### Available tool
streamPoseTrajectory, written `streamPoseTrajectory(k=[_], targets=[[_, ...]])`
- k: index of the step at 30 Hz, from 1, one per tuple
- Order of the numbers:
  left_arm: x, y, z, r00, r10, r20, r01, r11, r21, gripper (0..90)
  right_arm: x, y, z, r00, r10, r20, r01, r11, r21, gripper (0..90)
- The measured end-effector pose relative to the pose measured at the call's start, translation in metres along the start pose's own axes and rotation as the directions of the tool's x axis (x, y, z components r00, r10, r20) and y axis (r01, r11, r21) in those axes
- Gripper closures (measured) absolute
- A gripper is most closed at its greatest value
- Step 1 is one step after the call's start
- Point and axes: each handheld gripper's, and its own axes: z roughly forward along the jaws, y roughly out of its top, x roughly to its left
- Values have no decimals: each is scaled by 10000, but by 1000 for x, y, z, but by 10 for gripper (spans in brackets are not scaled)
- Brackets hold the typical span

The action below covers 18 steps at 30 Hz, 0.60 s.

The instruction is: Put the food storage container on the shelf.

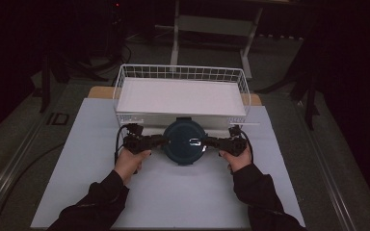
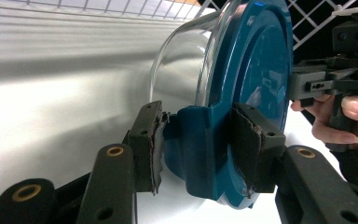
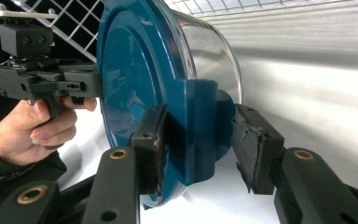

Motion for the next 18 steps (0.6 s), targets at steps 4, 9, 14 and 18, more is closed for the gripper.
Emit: streamPoseTrajectory(k=[4, 9, 14, 18], targets=[[8, 0, 4, 9997, -236, 9, 236, 9997, 73, 551, -7, 2, 8, 9991, -331, 263, 337, 9992, -234, 557], [8, 2, 6, 9999, -73, -147, 66, 9989, -462, 549, -5, 3, 11, 9931, -763, 890, 801, 9960, -397, 614], [7, -4, 11, 9986, 228, -475, -261, 9973, -691, 537, 2, 6, 12, 9850, -712, 1573, 773, 9965, -325, 576], [7, 0, 12, 9967, 141, -805, -213, 9958, -889, 532, 2, 6, 16, 9835, -527, 1728, 652, 9956, -677, 557]])
